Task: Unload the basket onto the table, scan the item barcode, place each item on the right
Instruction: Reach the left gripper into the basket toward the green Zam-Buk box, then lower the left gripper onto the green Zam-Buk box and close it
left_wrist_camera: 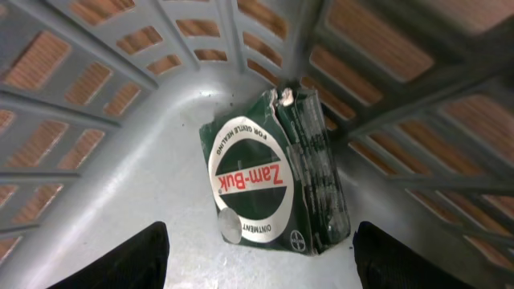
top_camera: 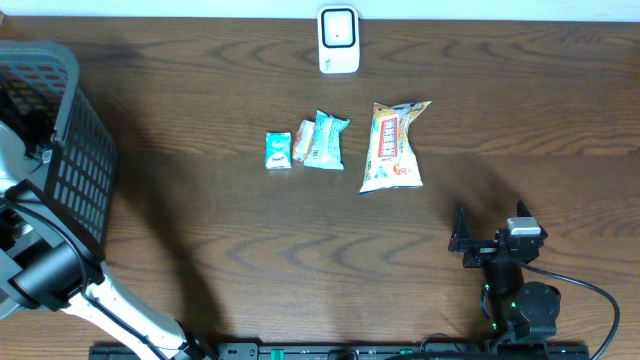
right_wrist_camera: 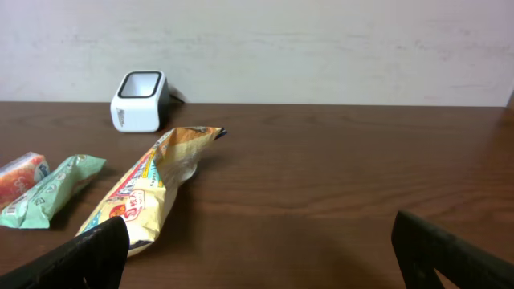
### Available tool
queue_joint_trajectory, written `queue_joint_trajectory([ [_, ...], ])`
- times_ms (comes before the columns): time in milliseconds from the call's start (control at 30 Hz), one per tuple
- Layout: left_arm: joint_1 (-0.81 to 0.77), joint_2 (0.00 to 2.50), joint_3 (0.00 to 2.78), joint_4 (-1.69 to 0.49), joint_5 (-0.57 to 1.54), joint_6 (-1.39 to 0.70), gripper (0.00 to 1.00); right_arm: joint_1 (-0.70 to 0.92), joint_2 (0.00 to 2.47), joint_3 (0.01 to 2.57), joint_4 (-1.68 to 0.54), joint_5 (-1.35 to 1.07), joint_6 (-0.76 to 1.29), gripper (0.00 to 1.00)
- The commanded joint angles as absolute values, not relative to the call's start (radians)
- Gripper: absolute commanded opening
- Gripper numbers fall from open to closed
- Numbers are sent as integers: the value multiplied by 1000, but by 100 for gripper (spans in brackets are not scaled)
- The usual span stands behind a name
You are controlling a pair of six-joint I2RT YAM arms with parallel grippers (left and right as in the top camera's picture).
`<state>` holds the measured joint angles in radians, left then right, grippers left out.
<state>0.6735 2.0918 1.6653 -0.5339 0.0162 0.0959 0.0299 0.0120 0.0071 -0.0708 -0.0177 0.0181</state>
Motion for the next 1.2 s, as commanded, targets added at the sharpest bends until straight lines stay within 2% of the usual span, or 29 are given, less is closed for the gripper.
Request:
queue_joint_trajectory([
  [0, 676, 2104, 1640, -490, 7, 98, 73, 35, 7, 6, -75, -14, 29, 99],
  [533, 675, 2202, 1638, -423, 1, 93, 73, 35, 7, 6, -75, -14, 29, 99],
  [800, 675, 2193, 1638, -414, -156, 93, 63, 35, 7, 6, -75, -14, 29, 99],
  [967, 676, 2193, 1638, -426, -169, 89, 64, 35, 7, 6, -75, -14, 29, 99],
  [1033, 676, 2194, 1638, -436, -168, 50, 67, 35, 7, 6, -75, -14, 29, 99],
  [1167, 676, 2194, 1638, -453, -120, -26, 68, 35, 7, 6, -75, -14, 29, 99],
])
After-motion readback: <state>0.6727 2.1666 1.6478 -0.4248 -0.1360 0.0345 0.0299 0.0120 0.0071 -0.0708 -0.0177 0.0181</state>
